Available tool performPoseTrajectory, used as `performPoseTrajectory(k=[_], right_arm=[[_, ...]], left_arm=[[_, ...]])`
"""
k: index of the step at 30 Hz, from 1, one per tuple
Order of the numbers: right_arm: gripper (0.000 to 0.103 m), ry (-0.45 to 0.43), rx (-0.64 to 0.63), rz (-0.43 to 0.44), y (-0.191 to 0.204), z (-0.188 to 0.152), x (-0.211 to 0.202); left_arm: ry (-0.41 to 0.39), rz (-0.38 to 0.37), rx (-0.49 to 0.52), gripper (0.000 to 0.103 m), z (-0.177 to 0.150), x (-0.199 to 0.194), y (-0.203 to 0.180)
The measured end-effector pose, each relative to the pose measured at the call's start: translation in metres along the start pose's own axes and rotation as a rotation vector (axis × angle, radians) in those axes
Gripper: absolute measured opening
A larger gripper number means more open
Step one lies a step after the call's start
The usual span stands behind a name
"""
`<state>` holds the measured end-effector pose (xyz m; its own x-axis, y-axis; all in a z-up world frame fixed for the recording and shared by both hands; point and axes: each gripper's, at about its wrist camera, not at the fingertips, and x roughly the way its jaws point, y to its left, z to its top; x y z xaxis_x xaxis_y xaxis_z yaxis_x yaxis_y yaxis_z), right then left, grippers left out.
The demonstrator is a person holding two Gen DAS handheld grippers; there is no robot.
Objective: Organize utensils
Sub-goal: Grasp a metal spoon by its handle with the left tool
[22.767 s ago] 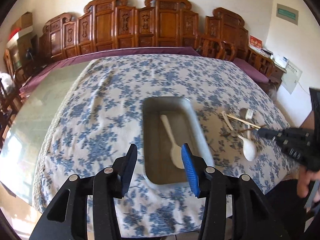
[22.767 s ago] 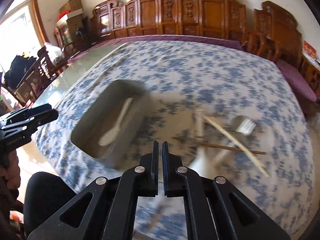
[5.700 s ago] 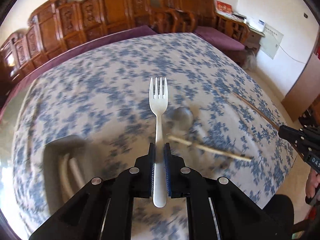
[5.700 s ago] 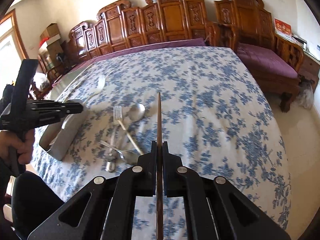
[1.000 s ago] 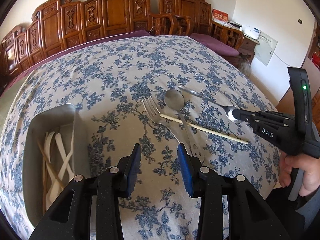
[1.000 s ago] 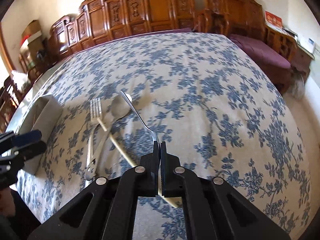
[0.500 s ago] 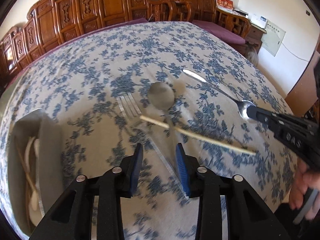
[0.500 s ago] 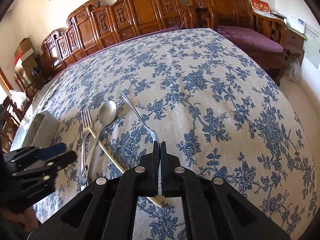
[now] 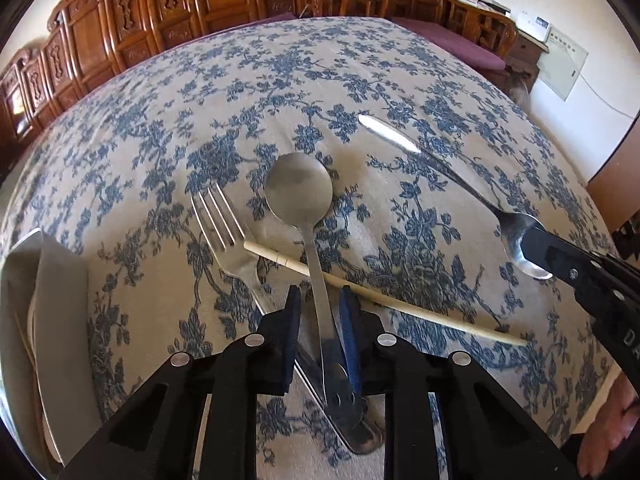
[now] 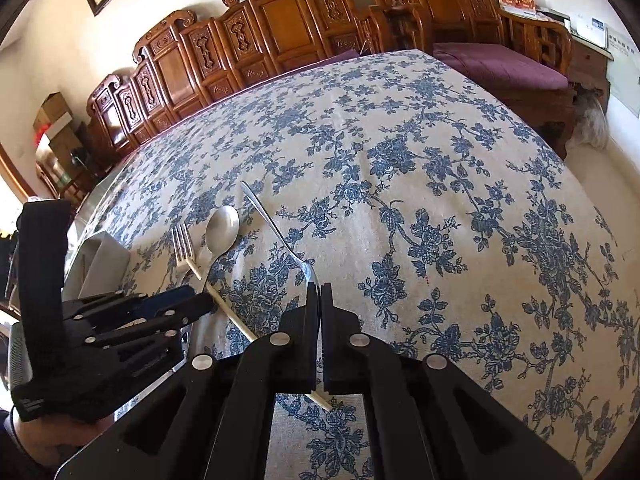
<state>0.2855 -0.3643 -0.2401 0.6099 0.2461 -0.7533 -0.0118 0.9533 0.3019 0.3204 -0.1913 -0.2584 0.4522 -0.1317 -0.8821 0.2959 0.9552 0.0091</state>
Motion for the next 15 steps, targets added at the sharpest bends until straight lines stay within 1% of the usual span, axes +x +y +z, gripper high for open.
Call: performPoseTrajectory(k=[1,2,3,8,15], right_arm=[[0.002,0.000,0.007,0.001,-0.001,0.000,0.000],[0.002,0.000,0.016,0.004,-0.003,0.000,0.000],[0.002,-0.001,0.020,0.008,-0.003,0.000,0.000],[0.002,-0.003,-0.002,0.006,0.004,-0.001,-0.001],[0.002,-0.007,-0.037,-0.002,0.015,-0.006,-0.004]], left_arm=[[0.000,0.001,0.000,0.016,0.002,0.001,-0.001],[0.000,-0.002,-0.003,0.009,0.003,0.002,-0.001],[0.003,0.004,-0.005,0.006,0.004,0.003,-0.001],[-0.003,0.012,0.013,0.006,-0.001,-0.005,-0.001],[-0.034,0.006,0.022,0.006,-0.002,-0.034,0.008]])
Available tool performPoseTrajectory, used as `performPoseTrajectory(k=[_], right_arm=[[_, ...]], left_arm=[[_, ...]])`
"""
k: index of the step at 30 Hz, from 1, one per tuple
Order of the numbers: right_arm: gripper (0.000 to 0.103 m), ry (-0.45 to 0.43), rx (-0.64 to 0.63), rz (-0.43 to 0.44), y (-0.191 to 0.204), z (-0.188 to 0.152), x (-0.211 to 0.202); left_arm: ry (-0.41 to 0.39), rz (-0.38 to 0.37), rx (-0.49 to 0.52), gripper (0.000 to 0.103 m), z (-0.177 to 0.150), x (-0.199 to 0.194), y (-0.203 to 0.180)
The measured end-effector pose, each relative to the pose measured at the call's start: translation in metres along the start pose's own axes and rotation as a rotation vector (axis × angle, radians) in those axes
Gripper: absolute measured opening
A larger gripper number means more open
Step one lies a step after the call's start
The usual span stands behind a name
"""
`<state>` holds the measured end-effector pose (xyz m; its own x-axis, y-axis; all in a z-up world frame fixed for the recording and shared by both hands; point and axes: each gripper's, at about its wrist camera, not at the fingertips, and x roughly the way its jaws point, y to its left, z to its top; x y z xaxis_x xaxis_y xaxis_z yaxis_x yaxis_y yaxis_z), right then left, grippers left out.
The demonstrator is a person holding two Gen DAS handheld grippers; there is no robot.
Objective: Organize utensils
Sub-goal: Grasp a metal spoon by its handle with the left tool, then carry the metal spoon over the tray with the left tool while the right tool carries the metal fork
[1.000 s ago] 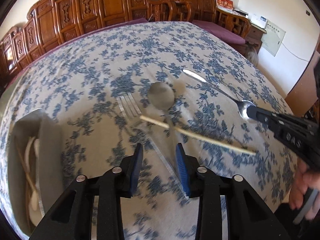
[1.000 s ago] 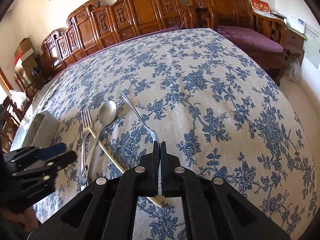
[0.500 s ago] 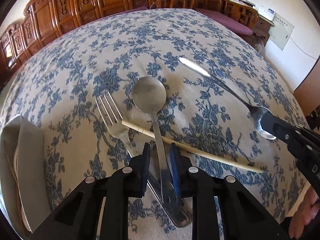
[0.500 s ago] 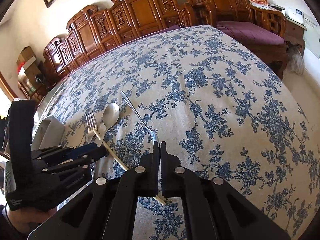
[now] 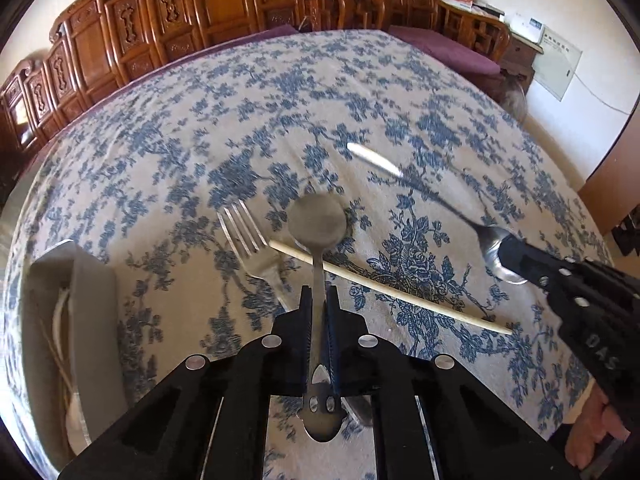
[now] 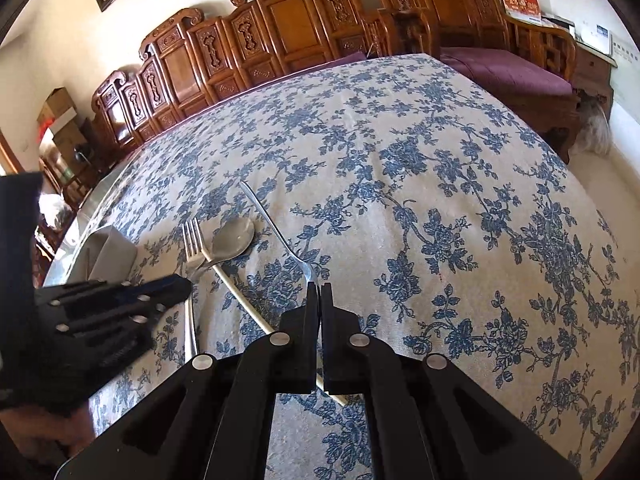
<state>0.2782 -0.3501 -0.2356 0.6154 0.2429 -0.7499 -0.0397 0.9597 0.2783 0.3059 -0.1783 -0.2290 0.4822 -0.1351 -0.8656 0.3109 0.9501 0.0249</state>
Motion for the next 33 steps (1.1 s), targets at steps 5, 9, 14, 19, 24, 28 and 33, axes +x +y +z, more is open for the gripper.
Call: performPoseTrajectory(k=[5,9,14,19,24,28,33], right_arm=[[0.002,0.002,0.007,0.000,0.005,-0.001,-0.002],[0.002,-0.002,-0.021,-0.003,0.017,0.001,-0.007],[0.002,-0.003,-0.028,0.041,0.037,0.001,-0.017],[0.002,-0.012,-0.056,0.068,0.066,0.001,-0.030],[0.002,-0.022,-0.091,0.084,0.094,0.003,-0.040],[0.002,-0.029,-0.127,0.093,0.119,0.003,-0.046],[0.002,-0.039,-0.182,0.103,0.147,-0.001,-0.052]], left_arm=[[-0.020,0.004,0.010,0.006,-0.004,-0.017,0.011],[-0.039,-0.007,-0.006,0.006,-0.009,-0.034,0.025],[-0.071,-0.006,-0.025,0.006,-0.013,-0.059,0.047],[-0.106,0.005,-0.047,0.006,-0.020,-0.084,0.072],[-0.139,0.020,-0.080,0.006,-0.029,-0.105,0.097],[-0.154,0.037,-0.107,0.006,-0.038,-0.117,0.118],[-0.172,0.062,-0.146,0.006,-0.052,-0.125,0.148]])
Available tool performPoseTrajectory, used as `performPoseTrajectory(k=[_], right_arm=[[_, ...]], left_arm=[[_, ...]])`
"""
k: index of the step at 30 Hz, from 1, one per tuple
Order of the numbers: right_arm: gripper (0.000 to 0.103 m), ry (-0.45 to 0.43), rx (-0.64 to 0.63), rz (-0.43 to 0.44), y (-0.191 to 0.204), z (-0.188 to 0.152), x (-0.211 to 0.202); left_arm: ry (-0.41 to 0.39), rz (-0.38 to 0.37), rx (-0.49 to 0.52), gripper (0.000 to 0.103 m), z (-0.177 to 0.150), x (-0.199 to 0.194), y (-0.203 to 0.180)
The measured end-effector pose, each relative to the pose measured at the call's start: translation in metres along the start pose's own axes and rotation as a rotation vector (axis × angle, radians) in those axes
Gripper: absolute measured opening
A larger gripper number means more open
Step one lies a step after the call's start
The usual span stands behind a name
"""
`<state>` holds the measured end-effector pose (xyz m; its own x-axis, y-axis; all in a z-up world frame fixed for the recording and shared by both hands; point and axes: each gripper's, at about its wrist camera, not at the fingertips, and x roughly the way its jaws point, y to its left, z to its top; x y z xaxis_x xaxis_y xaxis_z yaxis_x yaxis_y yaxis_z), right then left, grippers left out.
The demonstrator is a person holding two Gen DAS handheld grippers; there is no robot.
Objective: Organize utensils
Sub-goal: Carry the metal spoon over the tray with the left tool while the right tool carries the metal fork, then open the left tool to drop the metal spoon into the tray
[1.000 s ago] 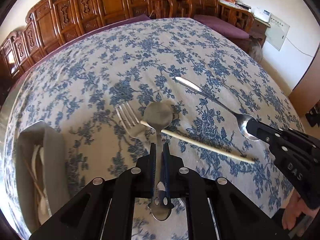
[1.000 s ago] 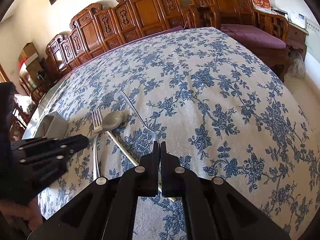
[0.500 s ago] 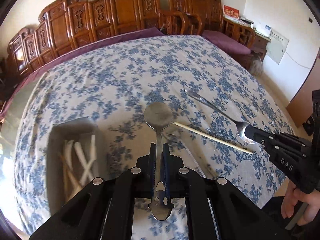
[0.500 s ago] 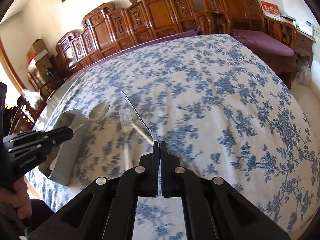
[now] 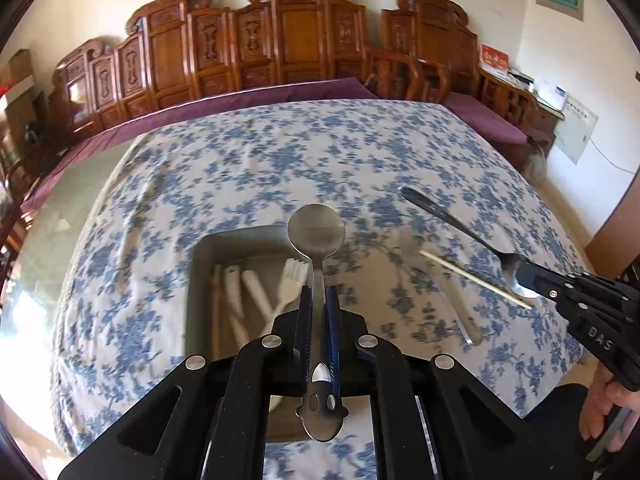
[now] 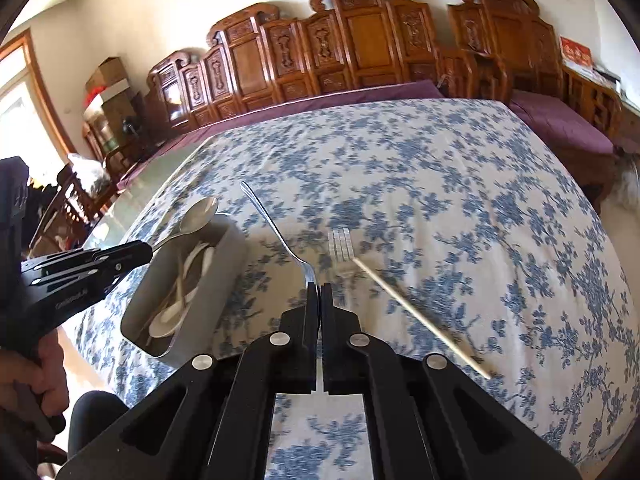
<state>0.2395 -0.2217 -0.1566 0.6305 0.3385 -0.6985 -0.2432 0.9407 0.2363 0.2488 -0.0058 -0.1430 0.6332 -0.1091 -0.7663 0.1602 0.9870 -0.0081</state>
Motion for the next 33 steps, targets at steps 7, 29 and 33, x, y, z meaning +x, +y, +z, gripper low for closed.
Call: performPoseTrajectory(k=[7,29,33], right_arm=[[0.002,0.010,-0.023,0.034,0.031,-0.010,-0.004],[0.002,0.069,-0.085,0.050,0.065,-0.023,0.020],[0.002,0.071,-0.093,0.050,0.070,-0.022,0.022]], left_arm=[[0.010,0.019,-0.063,0.006,-0.022,0.000,0.040],[0.092,0.054,-0.112,0.006,-0.037,0.058,0.075],[0.121,0.040,-0.116,0.006,-0.038,0.066,0.077]])
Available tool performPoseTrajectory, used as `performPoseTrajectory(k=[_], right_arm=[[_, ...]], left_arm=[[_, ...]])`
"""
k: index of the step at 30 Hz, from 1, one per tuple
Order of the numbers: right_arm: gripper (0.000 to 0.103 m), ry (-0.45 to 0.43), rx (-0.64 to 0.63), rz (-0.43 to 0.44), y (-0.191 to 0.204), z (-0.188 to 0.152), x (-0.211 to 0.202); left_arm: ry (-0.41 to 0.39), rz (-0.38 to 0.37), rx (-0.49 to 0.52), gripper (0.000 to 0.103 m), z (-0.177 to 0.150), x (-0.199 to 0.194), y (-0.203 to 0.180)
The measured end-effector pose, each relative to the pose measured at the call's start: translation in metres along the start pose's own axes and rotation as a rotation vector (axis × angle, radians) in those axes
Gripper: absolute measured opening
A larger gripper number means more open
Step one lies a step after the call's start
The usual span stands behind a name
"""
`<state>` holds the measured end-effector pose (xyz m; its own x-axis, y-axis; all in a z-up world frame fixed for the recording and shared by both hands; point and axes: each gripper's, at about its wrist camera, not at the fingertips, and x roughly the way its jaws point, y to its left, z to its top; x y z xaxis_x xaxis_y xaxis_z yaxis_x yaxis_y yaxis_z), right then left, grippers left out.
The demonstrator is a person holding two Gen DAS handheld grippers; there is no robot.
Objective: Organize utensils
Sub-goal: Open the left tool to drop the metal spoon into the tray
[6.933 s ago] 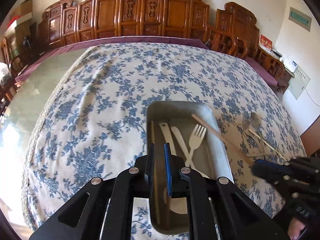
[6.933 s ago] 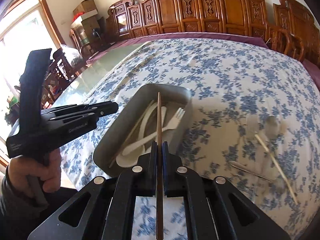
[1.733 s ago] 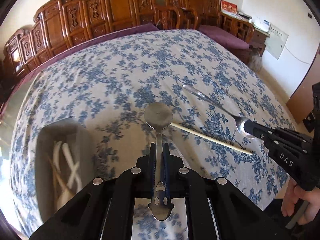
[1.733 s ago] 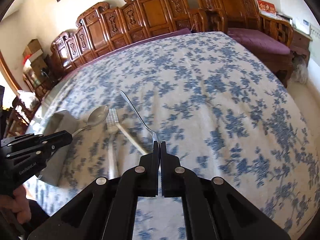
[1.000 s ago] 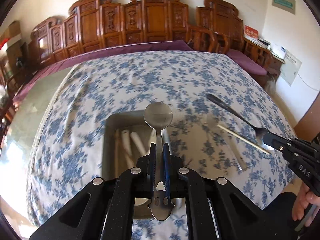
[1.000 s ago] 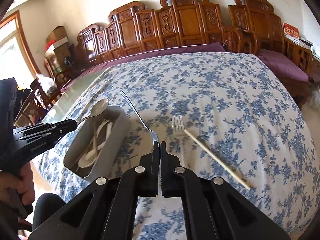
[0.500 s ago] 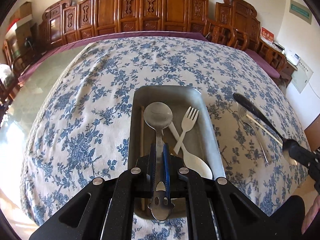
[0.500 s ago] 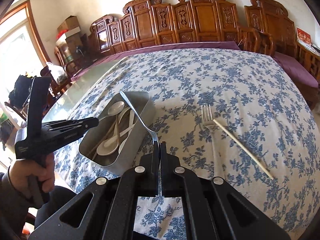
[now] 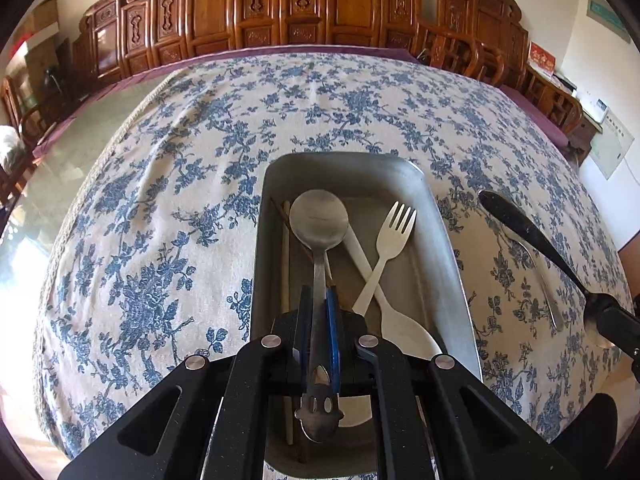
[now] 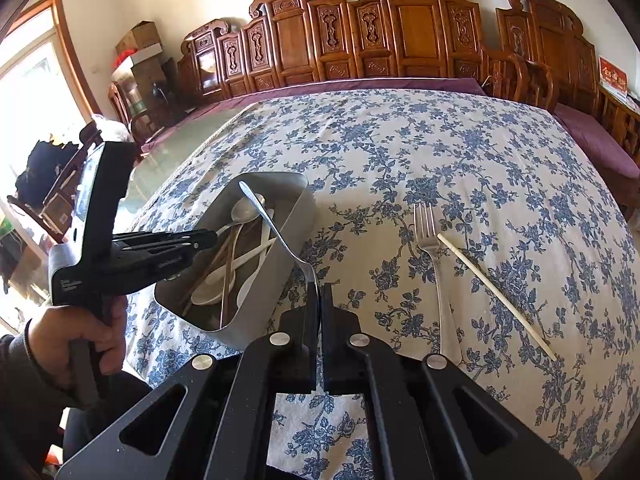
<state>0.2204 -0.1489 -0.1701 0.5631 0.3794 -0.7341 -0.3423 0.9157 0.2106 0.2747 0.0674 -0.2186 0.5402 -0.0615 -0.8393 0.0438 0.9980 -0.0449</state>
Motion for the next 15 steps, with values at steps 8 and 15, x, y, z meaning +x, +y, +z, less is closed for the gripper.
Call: performPoseTrajectory(k=[8,15], right_arm=[[0.002,0.009,-0.002,0.004,0.013,0.004,0.011],[0.002,0.033,0.052,0.022,0.034,0.015,0.030]], left_arm=[[-0.029,-0.017,-0.015,0.019,-0.002,-0.020,0.011],[-0.070,-0.007,-0.007,0.020,-0.013,-0.059,0.032]])
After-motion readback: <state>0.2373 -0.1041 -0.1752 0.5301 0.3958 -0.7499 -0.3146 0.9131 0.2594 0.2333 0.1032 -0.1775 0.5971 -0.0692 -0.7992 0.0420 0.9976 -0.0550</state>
